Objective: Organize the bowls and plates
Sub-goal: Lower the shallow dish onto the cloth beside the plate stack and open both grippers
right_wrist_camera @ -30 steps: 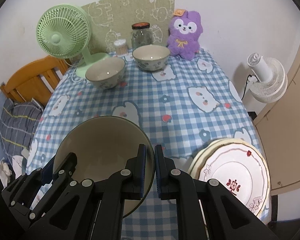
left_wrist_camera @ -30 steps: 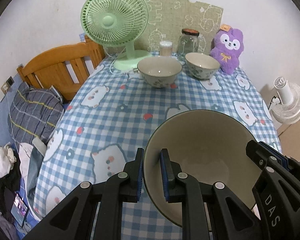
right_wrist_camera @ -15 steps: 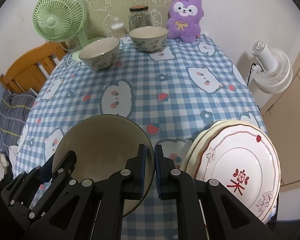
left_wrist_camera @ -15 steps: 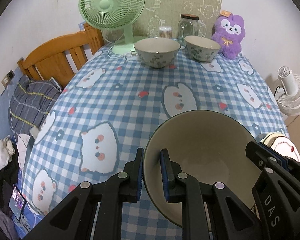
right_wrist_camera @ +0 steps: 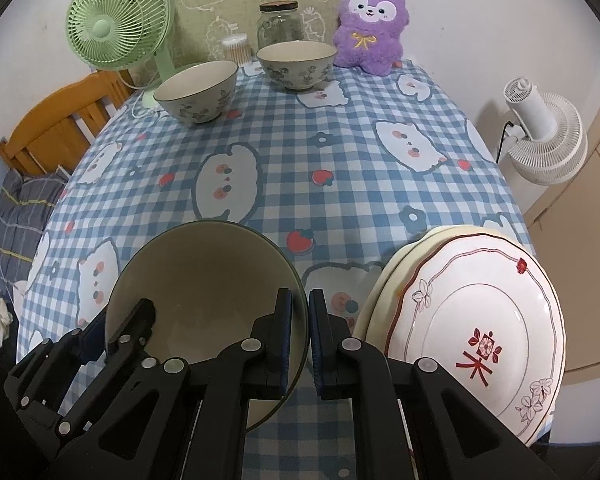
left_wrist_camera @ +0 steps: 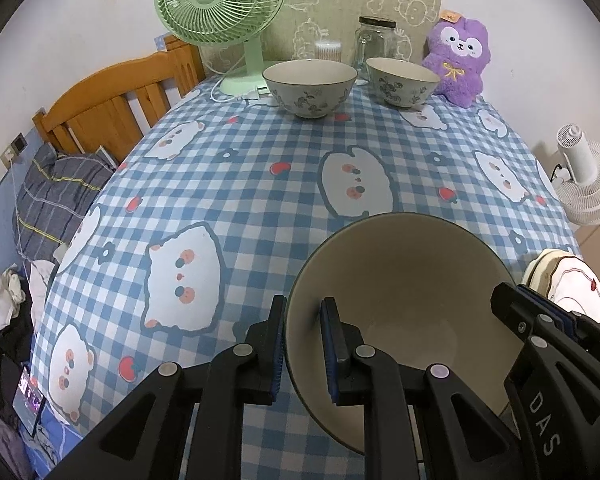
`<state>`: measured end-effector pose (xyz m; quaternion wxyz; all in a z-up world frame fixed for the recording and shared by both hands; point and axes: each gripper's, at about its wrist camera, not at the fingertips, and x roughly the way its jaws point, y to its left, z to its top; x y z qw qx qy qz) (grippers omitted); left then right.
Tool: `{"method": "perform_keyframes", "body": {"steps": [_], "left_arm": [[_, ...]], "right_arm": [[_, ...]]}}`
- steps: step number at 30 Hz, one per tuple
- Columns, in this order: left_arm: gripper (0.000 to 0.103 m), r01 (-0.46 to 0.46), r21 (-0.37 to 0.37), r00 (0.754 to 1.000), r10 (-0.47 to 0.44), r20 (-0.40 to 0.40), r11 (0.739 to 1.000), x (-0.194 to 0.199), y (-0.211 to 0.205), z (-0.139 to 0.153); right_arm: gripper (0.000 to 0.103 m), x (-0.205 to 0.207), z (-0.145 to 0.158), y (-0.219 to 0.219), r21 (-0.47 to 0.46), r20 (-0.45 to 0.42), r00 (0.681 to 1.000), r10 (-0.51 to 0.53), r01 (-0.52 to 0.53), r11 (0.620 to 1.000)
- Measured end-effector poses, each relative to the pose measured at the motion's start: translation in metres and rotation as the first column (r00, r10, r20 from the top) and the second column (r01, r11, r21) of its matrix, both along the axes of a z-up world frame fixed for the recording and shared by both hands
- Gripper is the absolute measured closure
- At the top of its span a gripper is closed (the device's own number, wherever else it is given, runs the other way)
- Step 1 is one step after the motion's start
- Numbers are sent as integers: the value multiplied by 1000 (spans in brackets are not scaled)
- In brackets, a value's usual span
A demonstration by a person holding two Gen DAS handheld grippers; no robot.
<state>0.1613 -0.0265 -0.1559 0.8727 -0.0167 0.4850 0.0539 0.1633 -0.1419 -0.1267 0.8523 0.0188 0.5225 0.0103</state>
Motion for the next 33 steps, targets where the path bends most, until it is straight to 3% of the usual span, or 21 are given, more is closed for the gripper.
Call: {"method": "perform_keyframes", "body": {"steps": [7,9,11,12,17,33], "left_arm": [[65,7,-18,999,-8,-33,1000,-2,0,-1],[58,15,-24,999,-16,-40,1000,-2,0,-1],[45,23,-22,999,-24,-40,999,-3,0,1],[43,26,-24,999,-27,-38,999,-3,-1,2],[31,23,-22,999,-23,-23,999,-3,2,14],[26,16,-10,997,-15,76,1000,-7,3,91]], "right_arm": [[89,-1,2,3,-37,-6,1000,19,-19,999],[77,-1,3,2,-44,-9,1000,17,-18,999],[44,-3,7,-1,-39,1,1000,0,0,999],[41,-4,8,-2,-41,9,1000,-10,11,999],[38,-4,22,-8,-34,23,1000,-16,17,999],[28,-7,104,-14,-14,136,991,-9,11,1000]]}}
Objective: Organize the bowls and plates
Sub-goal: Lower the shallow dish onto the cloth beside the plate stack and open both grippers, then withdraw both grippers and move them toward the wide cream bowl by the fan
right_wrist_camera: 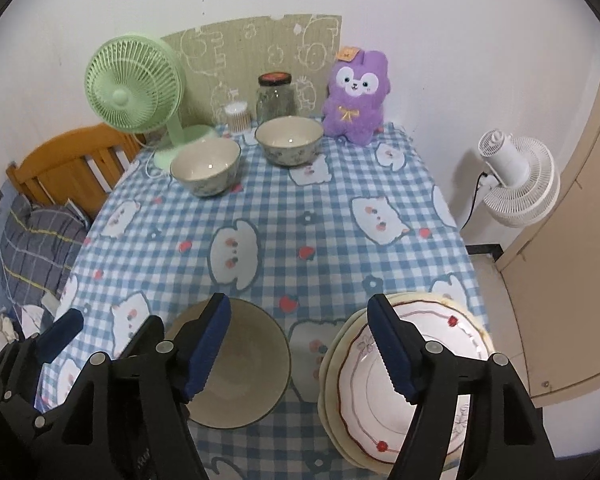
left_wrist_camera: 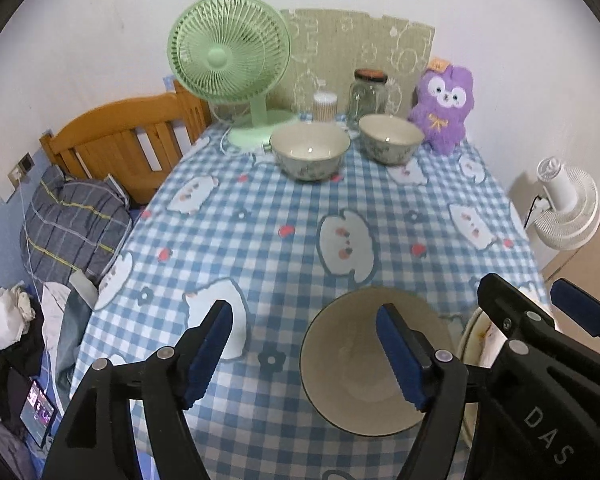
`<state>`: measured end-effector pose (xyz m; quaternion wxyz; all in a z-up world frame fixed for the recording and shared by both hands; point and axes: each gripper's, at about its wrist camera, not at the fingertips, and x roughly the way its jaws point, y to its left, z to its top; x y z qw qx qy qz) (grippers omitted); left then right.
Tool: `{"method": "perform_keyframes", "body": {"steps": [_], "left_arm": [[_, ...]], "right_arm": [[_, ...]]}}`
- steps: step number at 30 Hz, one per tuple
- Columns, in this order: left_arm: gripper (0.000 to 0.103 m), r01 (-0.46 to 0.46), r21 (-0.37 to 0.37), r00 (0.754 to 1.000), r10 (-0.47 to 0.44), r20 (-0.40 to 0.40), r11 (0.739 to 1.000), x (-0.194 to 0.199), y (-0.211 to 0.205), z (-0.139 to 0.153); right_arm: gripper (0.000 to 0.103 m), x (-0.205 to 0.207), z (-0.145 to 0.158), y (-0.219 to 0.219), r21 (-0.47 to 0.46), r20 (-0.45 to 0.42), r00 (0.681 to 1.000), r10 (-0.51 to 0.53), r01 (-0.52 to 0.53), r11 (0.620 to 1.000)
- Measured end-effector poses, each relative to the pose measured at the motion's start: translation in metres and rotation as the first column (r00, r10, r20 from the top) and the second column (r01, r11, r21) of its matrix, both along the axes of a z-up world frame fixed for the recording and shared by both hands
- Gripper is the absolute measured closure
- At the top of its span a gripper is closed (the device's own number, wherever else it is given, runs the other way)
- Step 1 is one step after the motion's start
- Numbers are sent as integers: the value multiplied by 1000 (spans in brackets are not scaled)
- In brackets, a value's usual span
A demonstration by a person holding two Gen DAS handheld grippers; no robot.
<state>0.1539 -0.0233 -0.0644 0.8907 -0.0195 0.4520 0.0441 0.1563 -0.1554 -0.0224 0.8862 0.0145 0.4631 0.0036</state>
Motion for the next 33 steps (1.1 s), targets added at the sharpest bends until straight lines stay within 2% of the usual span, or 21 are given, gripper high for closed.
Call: {"method": "perform_keyframes", "body": {"steps": [3,9,16,18,20,26,33], "left_arm": [[26,8,4,1000,-8,7,1000,-1,-3,16],[23,-2,16,997,0,78,1000,-7,-10,51],[21,-30,34,992,25,122,999,-8,-11,78],[20,-42,41,989,36,140,998,-8,-10,86],[17,-48,46,988,41,150,998,-7,-8,91],[16,-58,50,986,50,160,997,1,-1,96],[16,-27,44,984,19,179,999,17,5,101]], "right_arm": [[27,-3,18,-4,20,31,999,-13,12,1000],[27,-7,52,-7,17,91,996,3,-5,1000],[27,-4,78,-3,16,132,990,49,-51,999],[24,-2,83,-1,11,141,988,56,-58,998],[20,1,87,2,6,150,987,61,-63,998],[20,11,90,9,11,151,986,69,-72,997],[20,28,99,19,-4,175,983,53,-54,999]]}}
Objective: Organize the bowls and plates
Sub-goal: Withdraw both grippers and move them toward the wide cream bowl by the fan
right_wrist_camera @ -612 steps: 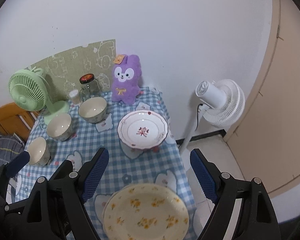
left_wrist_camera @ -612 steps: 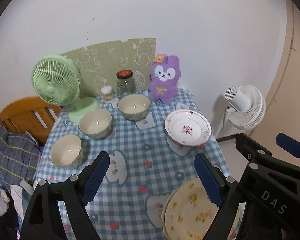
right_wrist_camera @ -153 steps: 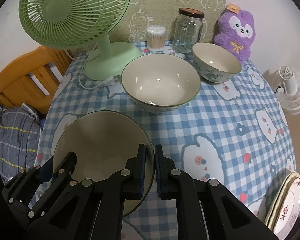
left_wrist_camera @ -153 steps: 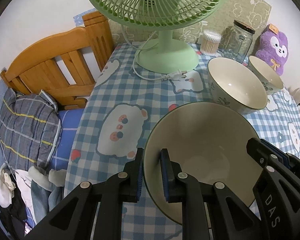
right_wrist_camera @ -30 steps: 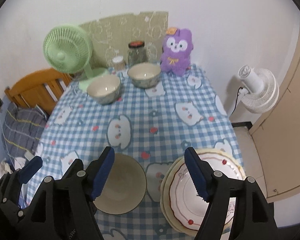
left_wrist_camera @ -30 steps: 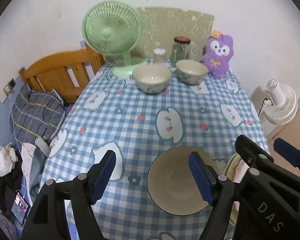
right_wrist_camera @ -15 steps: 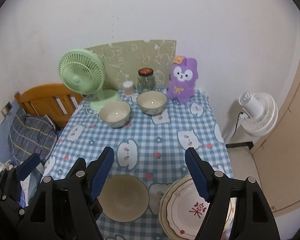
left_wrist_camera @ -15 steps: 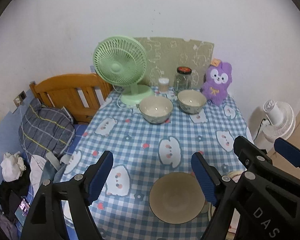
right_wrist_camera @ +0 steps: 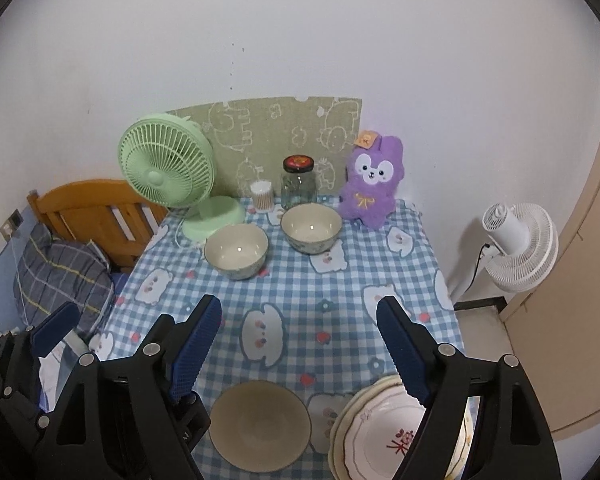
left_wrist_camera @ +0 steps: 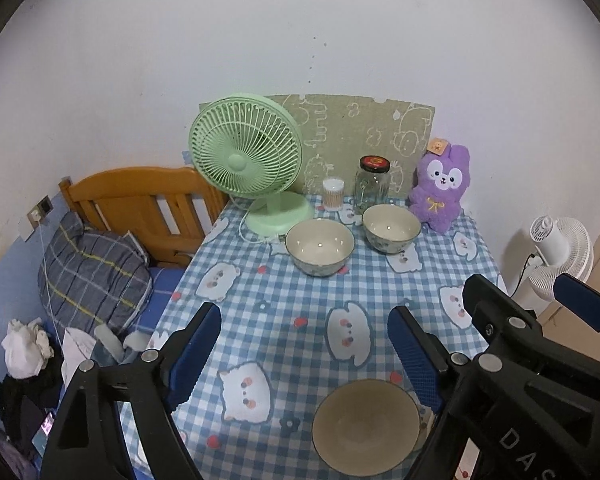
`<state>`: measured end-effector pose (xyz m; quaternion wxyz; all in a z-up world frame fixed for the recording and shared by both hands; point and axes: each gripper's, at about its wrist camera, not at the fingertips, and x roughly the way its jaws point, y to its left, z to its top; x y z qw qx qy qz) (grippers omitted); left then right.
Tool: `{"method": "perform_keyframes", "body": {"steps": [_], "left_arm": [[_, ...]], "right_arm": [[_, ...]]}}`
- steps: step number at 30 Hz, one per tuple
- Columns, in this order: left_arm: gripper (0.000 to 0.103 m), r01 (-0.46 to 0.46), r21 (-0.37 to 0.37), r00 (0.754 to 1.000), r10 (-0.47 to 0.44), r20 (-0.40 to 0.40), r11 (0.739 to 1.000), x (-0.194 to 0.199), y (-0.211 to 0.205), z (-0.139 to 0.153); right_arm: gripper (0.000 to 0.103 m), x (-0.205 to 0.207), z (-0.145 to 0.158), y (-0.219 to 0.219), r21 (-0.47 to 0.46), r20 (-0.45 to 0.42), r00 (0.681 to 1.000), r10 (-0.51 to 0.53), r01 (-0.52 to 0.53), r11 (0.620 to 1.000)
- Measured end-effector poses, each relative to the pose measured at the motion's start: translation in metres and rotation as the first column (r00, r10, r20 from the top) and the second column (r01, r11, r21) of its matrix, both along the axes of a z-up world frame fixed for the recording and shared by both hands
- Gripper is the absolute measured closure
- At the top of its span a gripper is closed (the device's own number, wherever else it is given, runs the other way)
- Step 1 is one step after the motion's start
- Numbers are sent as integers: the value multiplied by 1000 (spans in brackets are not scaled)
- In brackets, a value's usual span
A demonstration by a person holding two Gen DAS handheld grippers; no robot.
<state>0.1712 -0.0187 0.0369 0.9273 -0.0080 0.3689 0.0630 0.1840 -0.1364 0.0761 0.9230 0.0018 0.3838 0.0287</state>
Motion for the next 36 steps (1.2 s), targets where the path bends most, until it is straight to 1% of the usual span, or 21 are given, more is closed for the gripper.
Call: {"method": "perform_keyframes", "body": {"steps": [3,7,15,23,28,30,33,36], "left_arm": [[16,8,0,1000,-8,17,1000,8,3,5],[15,22,-12,999,-22,23,1000,21,6,8],[15,34,-11,999,-34,16,999,48,16,6],[15,37,-7,999,-37,2,999,83,29,1],[15,50,-5,999,-50,-10,999,109,37,-6],[15,54,-8,998,-54,-15,999,119,39,-9],[16,75,-31,997,-76,-22,997,135,43,-17],[16,91,-46,995,-93,-28,995,150,46,-25]], "right_arm": [[20,6,5,4,-15,9,1000,-1,1,1000],[20,18,7,10,-10,11,1000,-2,2,1000],[20,45,1,23,-6,3,1000,-16,17,1000],[20,85,-8,39,-10,-15,999,-30,30,999],[20,112,-17,48,-15,-27,999,-42,42,999],[20,121,-21,50,-17,-19,999,-42,41,999],[20,133,-26,53,-16,5,998,-60,60,998],[20,148,-36,56,-16,5,998,-68,68,998]]}}
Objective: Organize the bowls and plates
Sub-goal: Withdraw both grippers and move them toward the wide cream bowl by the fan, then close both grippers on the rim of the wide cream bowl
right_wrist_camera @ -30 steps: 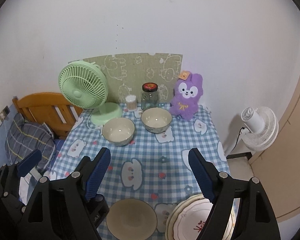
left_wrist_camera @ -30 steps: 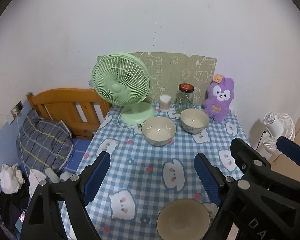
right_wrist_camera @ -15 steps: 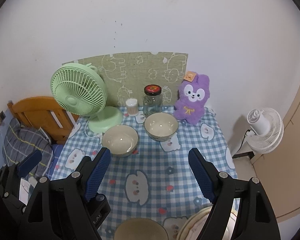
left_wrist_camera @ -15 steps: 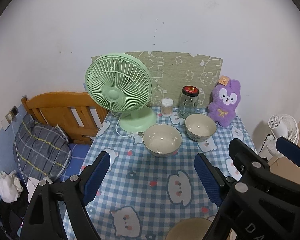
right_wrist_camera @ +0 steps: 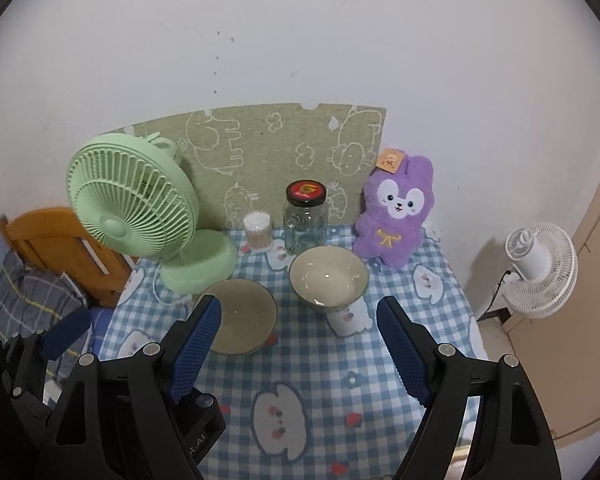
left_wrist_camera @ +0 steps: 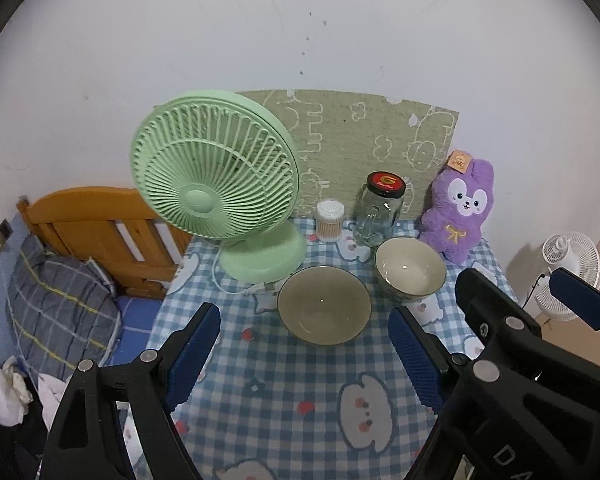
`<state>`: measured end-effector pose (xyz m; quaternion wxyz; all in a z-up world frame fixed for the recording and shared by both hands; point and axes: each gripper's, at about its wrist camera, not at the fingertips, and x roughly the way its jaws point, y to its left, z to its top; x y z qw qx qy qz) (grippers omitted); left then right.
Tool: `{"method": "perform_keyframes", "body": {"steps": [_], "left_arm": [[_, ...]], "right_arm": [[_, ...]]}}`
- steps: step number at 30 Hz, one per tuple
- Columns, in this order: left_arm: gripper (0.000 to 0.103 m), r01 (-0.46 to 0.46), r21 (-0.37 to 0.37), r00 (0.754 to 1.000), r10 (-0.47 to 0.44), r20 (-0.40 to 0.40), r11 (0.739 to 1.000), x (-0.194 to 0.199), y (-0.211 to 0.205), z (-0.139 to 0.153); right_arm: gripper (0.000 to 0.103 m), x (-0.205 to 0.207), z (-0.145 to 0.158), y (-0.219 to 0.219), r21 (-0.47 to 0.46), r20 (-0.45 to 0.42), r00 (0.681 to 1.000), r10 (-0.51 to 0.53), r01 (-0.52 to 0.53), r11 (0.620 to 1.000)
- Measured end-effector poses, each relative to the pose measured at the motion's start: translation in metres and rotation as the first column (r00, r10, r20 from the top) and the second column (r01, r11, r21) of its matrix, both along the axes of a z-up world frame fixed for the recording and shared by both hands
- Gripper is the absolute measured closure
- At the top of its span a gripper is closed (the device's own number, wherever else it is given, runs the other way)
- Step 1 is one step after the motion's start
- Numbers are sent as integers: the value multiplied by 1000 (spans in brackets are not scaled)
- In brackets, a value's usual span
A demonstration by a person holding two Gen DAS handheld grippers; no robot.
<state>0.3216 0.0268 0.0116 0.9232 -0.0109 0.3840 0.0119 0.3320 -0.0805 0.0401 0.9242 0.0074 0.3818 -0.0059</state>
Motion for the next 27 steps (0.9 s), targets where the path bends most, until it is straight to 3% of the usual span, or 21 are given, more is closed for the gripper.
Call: {"method": "perform_keyframes", "body": {"steps": [11,21,27], "left_arm": [[23,-10,20,1000,10,-21,1000,53,10,-46],[28,12,33,997,-9,-73,999,91,18,-106],[34,4,26,993,-1,-120,1000,110,22,-134]], "right_arm": [[20,53,-52,15,-29,9,1000,18,-18,999],[20,94,-117,17,9,-79,997,15,-15,1000],[21,108,-141,18,-6,-93,996,-12,11,1000]]}}
